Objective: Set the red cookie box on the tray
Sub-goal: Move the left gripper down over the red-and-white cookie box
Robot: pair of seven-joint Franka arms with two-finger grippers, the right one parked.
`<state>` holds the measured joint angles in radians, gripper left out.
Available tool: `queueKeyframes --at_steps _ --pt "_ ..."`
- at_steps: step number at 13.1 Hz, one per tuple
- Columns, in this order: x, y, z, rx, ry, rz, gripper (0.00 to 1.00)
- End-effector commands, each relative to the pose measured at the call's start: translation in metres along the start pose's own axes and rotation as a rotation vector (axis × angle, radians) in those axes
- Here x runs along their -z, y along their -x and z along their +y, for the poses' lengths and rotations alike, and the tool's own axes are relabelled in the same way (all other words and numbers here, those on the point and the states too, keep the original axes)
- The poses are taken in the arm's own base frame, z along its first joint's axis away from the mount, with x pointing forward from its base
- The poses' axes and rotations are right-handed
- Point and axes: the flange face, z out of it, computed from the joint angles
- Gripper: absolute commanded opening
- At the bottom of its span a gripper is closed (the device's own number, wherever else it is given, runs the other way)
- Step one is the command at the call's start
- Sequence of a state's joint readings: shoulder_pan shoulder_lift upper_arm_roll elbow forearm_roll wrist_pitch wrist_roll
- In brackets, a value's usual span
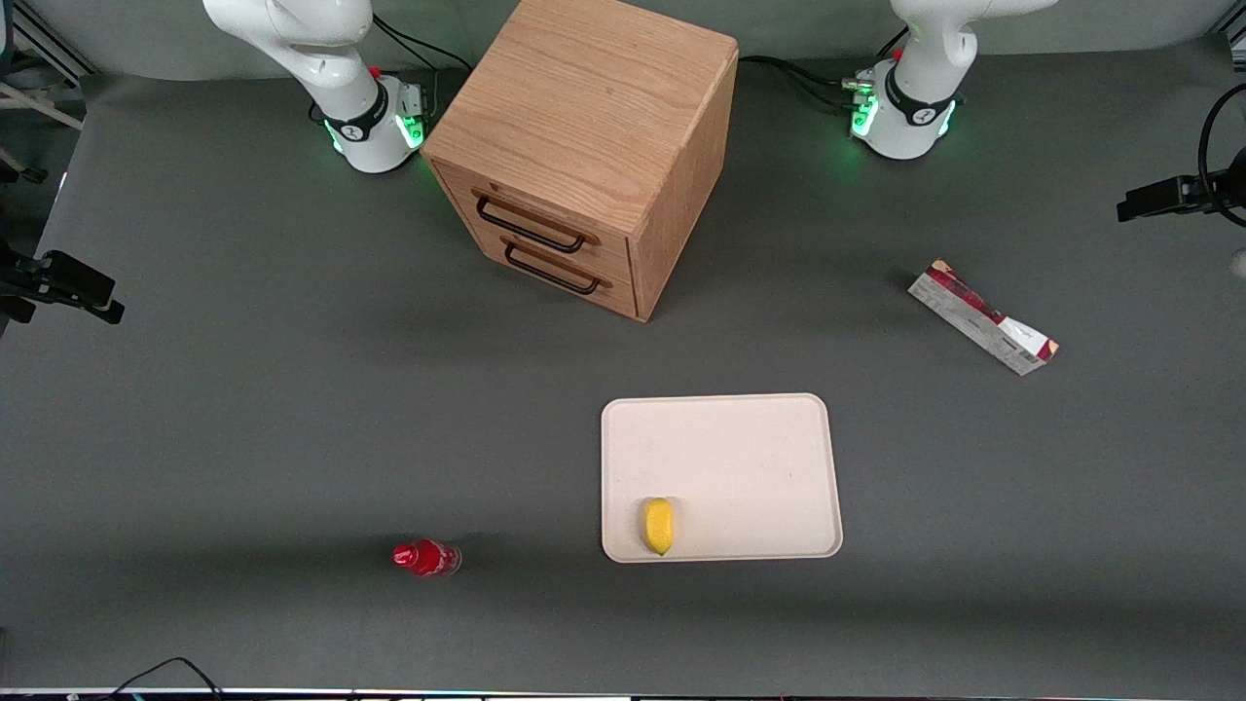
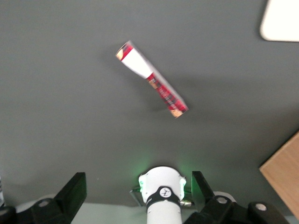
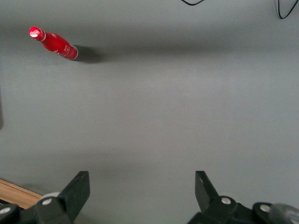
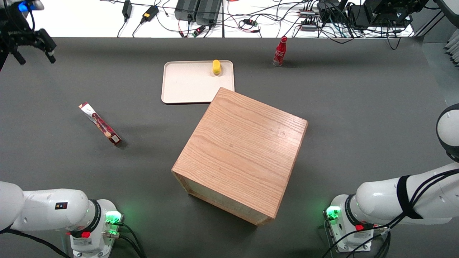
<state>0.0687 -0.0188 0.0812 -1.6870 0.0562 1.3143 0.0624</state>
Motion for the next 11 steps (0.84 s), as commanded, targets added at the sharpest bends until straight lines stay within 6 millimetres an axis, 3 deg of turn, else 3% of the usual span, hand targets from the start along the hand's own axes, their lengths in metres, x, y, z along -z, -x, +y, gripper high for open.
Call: queueKeyframes --at_steps 1,4,7,11 --pt "-0.056 -0.001 -0.006 0.006 -0.019 -0.013 1.00" --pt "-0.148 -0.019 -0.026 0.099 0.003 -0.004 1.00" --pt "-0.228 -0.040 -0.018 0.207 -0.001 0.052 1.00" --pt "-0.291 -0.073 -0.002 0.305 -0.007 0.119 1.00"
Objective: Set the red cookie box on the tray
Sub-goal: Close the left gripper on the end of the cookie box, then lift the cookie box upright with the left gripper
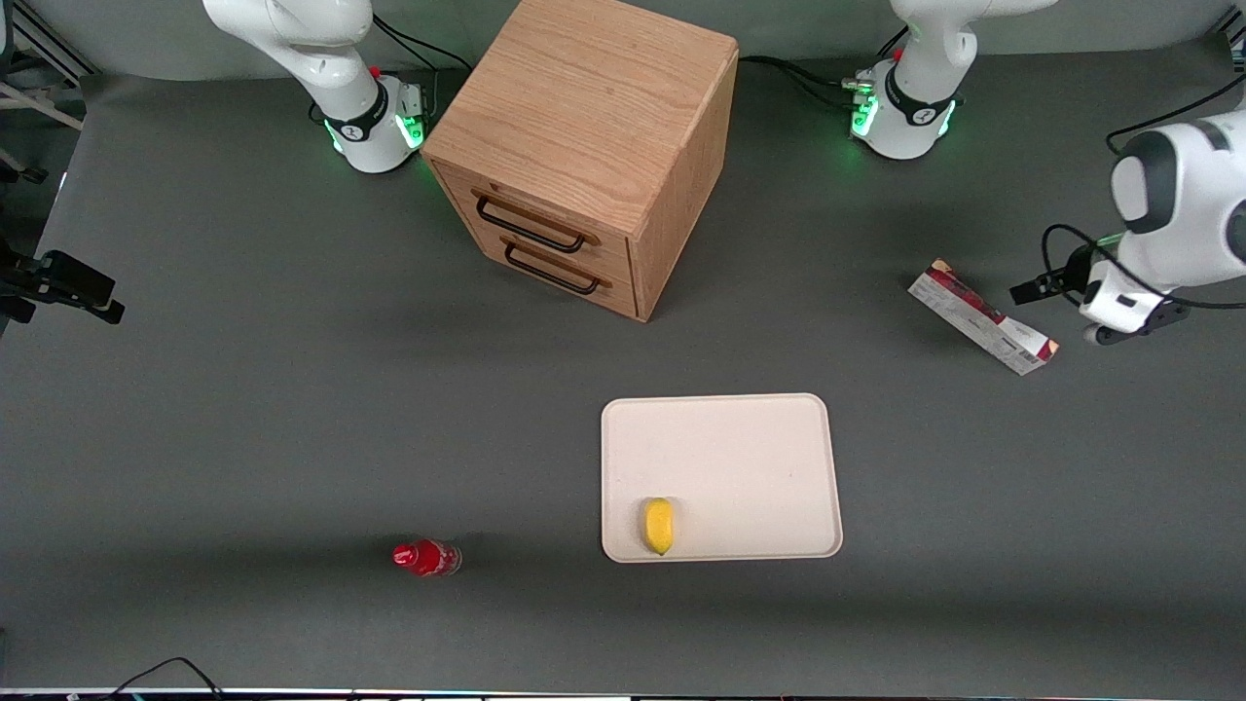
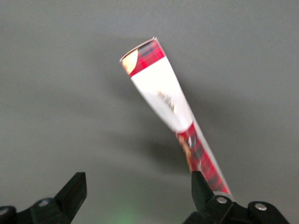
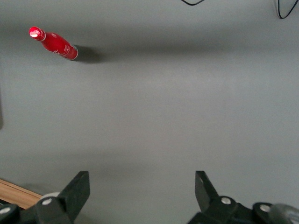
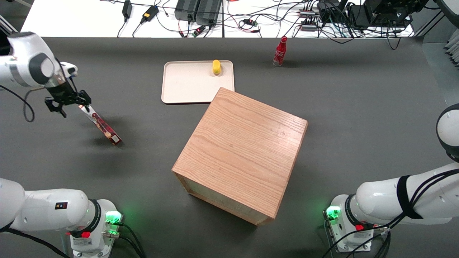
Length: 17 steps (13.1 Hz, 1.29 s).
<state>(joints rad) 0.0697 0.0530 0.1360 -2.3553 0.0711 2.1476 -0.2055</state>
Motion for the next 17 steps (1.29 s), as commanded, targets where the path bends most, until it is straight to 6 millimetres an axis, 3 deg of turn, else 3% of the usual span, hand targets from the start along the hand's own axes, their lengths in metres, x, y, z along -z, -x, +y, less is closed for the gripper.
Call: queueKeyframes --at_steps 1,4,6,7,8,9,10,14,16,17 --pt "-0.030 -0.016 0.014 0.040 -0.003 0.049 1.00" --pt "-0.059 -0.030 0.019 0.075 0.014 0.085 1.00" --pt "-0.067 -0.032 0.022 0.076 0.014 0.090 1.00" --pt "-0.071 -0.029 0.025 0.070 0.017 0.099 0.93" --pt "-0.076 -0.026 0.027 0.068 0.022 0.112 0.57" --pt "-0.081 -0.025 0.026 0.072 0.022 0.112 0.08" --pt "-0.083 -0.025 0.026 0.077 0.021 0.107 0.00" --pt "-0.079 -0.026 0.026 0.088 0.020 0.102 0.00" --pt "-0.065 -0.026 0.027 0.092 0.023 0.108 0.00" --pt "-0.048 -0.031 0.029 0.090 0.025 0.116 0.00"
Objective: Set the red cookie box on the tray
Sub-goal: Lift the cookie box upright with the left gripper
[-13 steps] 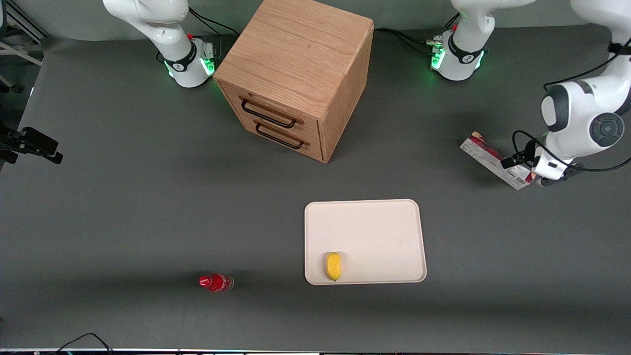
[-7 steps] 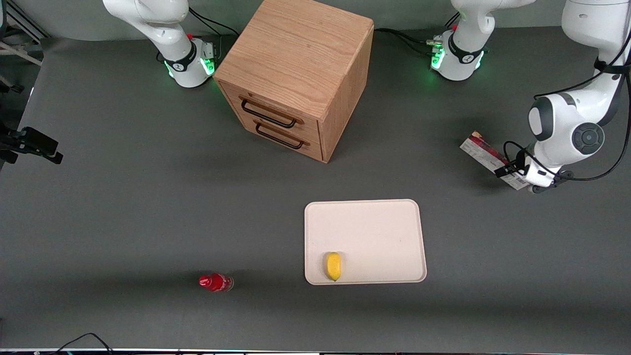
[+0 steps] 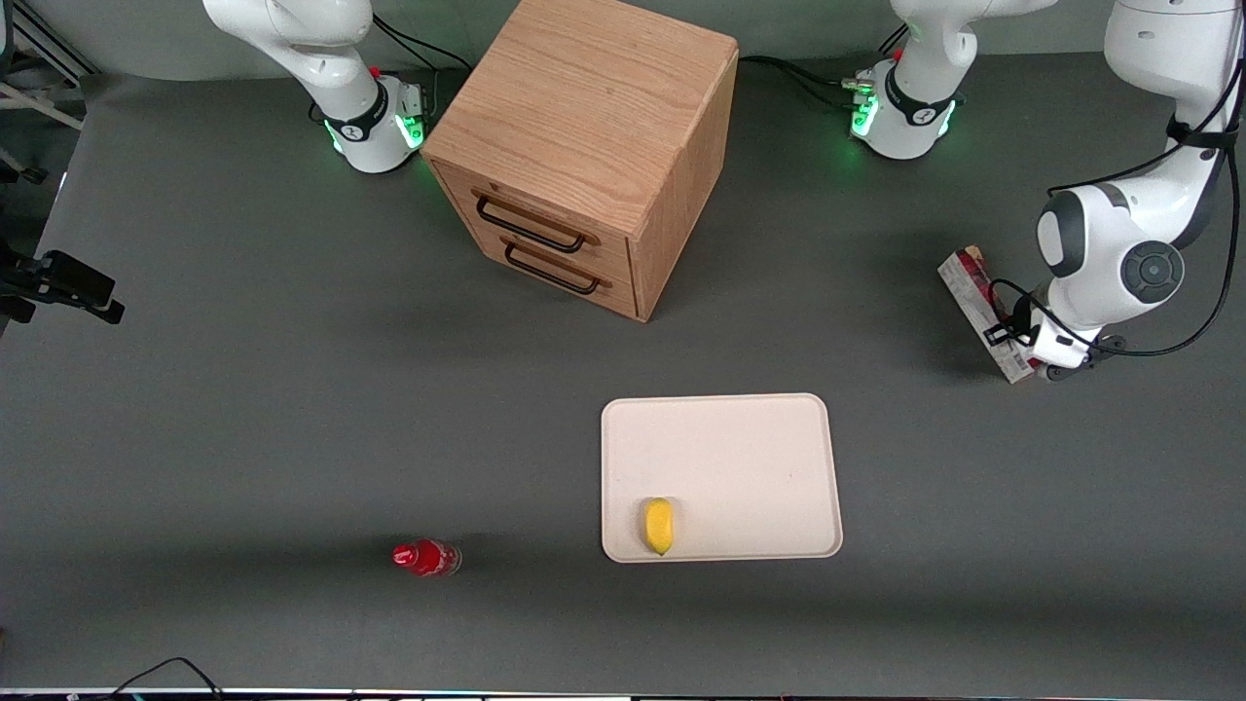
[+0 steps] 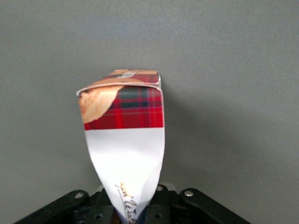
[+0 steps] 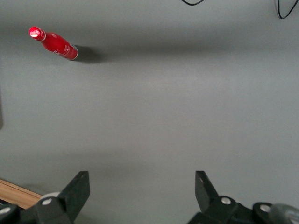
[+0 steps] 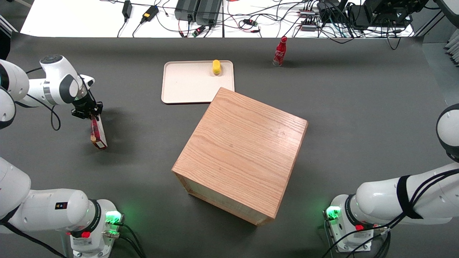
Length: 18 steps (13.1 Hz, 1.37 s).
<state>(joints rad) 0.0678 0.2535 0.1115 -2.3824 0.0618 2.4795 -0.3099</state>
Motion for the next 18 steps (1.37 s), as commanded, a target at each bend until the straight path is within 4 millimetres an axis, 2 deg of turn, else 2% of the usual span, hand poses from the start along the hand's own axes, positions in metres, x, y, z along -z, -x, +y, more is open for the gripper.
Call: queueKeyframes --at_steps 1,3,5,8,9,11,13,16,17,18 --pt "0.057 -0.010 0.015 0.004 0.009 0.014 0.00" --pt "0.127 -0.028 0.047 0.003 -0.009 -0.017 0.00" --pt "0.189 -0.037 0.083 -0.014 -0.004 0.005 0.00" --pt "0.266 -0.040 0.116 -0.060 0.023 0.066 0.00" --pt "0.284 -0.038 0.143 -0.101 0.041 0.086 0.00" --pt "0.283 -0.031 0.204 -0.137 0.063 0.064 0.00" --pt "0.258 -0.021 0.263 -0.182 0.066 0.038 0.00" --pt "0.174 -0.016 0.330 -0.265 0.040 -0.017 0.00" --pt "0.142 -0.013 0.348 -0.266 0.017 -0.016 0.00" --pt "0.121 -0.010 0.361 -0.243 0.004 0.004 0.00"
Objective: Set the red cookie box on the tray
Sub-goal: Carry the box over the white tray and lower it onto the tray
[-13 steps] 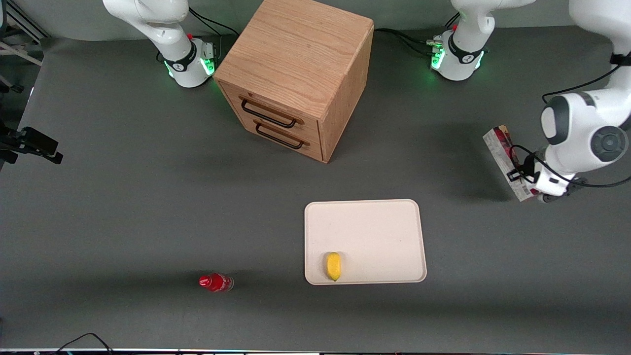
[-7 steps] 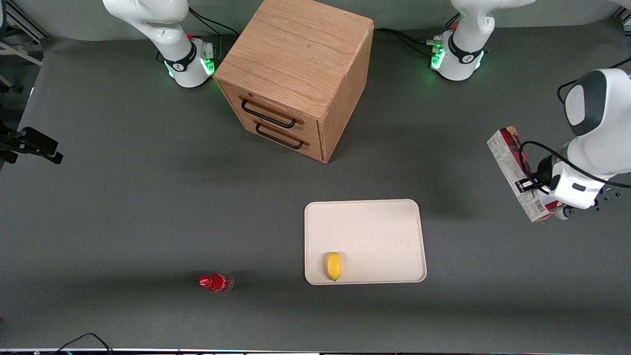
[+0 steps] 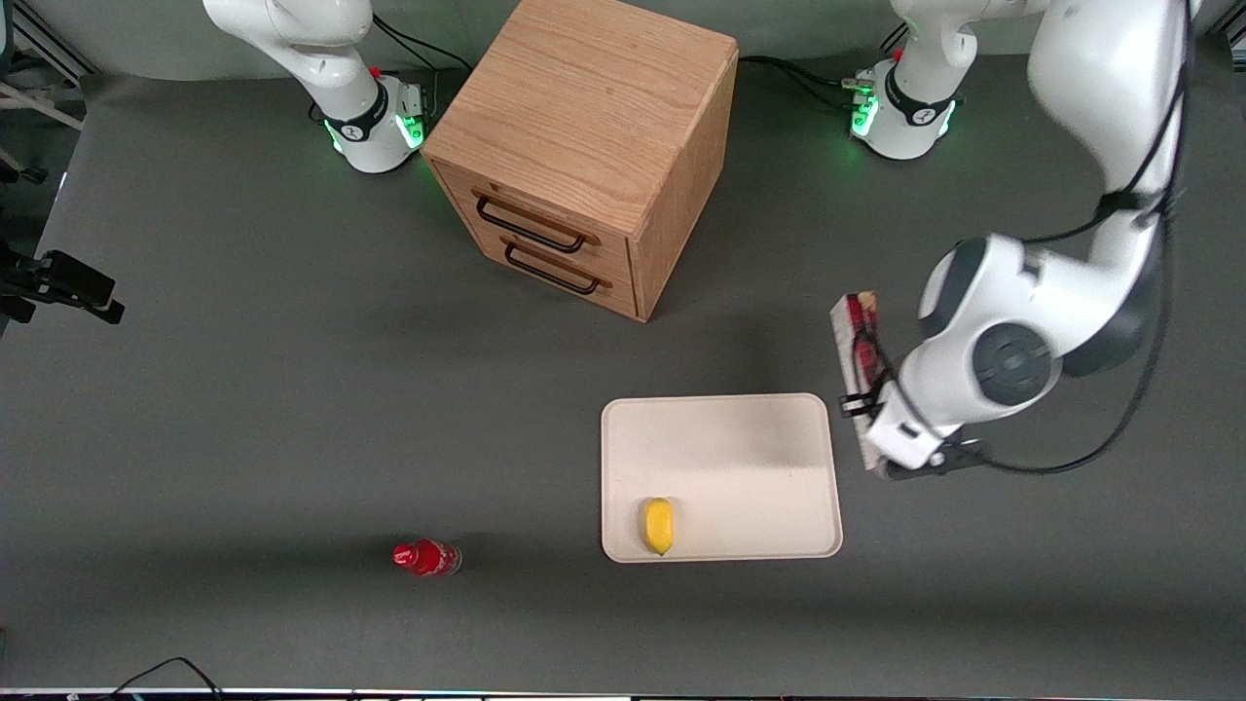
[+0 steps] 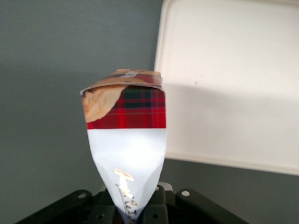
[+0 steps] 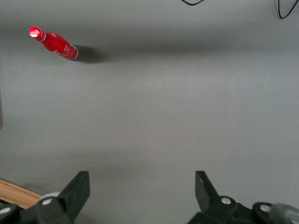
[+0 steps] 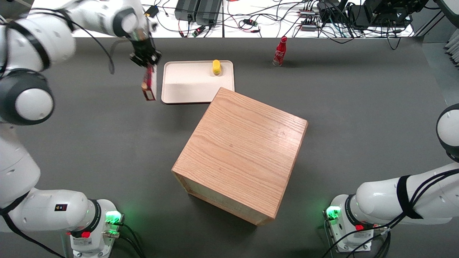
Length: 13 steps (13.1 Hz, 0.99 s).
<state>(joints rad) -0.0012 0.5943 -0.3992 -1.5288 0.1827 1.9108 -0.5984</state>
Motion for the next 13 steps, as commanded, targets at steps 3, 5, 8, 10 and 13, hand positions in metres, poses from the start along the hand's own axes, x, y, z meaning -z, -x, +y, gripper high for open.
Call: queueKeyframes --at_steps 3,5,8,10,13 --pt "-0.069 -0.021 0.043 0.033 -0.010 0.067 0.00" --pt "-0.077 -0.029 0.044 0.026 0.001 0.083 0.00" --pt "-0.071 -0.047 0.044 0.043 0.029 0.104 0.00" --pt "-0.081 -0.062 0.044 0.051 0.035 0.117 0.00" --pt "-0.093 -0.069 0.049 0.043 0.050 0.151 0.00"
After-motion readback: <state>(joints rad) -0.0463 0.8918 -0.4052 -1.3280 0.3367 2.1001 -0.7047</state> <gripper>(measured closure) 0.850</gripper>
